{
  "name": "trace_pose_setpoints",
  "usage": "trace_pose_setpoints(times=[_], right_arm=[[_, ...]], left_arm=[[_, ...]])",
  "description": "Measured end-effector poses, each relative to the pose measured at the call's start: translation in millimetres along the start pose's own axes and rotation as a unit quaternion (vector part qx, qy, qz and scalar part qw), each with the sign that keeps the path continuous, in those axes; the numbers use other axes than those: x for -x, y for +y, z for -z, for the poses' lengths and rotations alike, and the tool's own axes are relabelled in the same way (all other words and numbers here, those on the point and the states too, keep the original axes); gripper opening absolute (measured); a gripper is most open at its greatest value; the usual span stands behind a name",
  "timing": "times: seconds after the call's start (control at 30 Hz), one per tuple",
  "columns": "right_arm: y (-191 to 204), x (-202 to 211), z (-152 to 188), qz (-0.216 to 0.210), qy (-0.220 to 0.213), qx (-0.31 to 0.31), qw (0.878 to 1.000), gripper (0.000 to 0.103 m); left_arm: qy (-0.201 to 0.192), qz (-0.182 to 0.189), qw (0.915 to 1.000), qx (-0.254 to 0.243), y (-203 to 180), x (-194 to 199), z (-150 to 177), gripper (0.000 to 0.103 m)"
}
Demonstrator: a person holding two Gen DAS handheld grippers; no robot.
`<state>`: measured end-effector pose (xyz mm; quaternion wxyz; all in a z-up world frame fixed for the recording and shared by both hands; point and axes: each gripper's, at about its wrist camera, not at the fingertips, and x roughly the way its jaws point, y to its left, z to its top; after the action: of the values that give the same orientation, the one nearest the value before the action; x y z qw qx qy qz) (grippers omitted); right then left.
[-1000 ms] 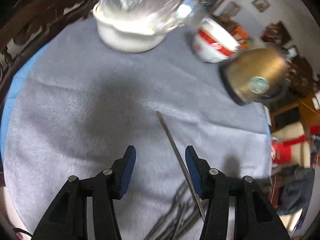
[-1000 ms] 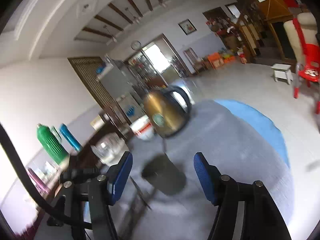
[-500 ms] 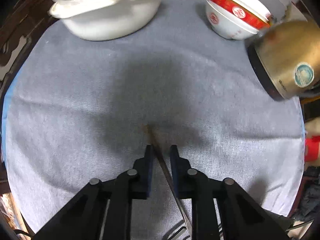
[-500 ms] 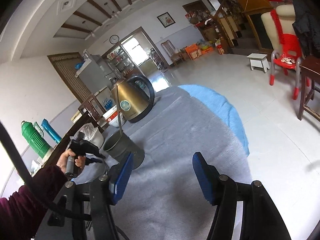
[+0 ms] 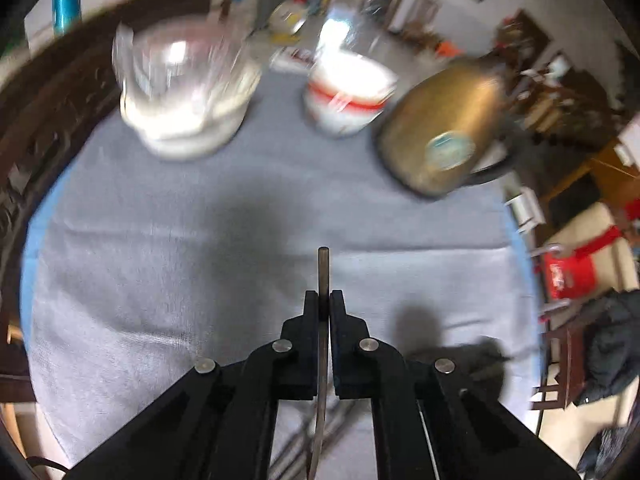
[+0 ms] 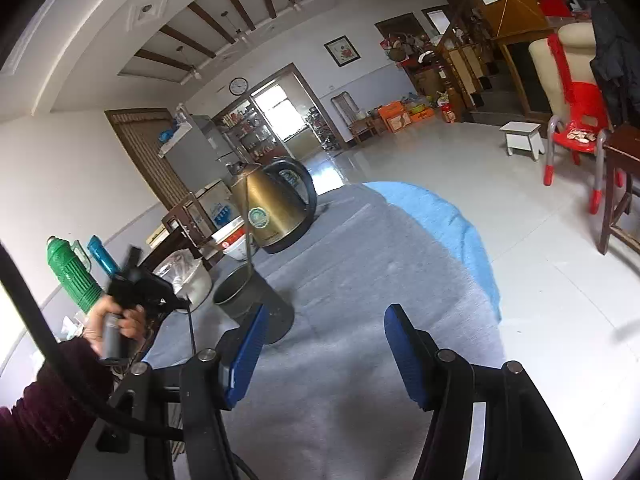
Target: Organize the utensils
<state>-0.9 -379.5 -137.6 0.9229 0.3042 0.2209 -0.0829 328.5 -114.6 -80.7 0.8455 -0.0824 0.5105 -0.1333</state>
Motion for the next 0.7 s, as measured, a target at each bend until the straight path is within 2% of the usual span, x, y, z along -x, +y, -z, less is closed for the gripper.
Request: trace_pose_setpoints(times=[0.13, 0.33, 0.57, 0.7], right_arm=[[8, -3, 8, -0.007, 0.002, -0.001, 1.0, 0.064], [19, 3, 10, -0.012, -0.004, 0.005, 1.0, 0.064], [27, 11, 10, -0.009, -0.012, 0.01, 1.0, 0.064], [26, 9, 11, -0.009, -0.007, 0.006, 1.0, 0.064]], left_arm=[[-0.052, 0.019, 0.9981, -0.026, -24, 56, -1, 0.005], [-0.124, 0.063, 0.9891, -0.05, -47, 127, -2, 0.005], [-0.154, 0.086, 0.9818, -0.069, -84, 154, -13, 0.005], [-0.174, 0.084, 0.9778, -0.081, -100, 144, -11, 0.005]])
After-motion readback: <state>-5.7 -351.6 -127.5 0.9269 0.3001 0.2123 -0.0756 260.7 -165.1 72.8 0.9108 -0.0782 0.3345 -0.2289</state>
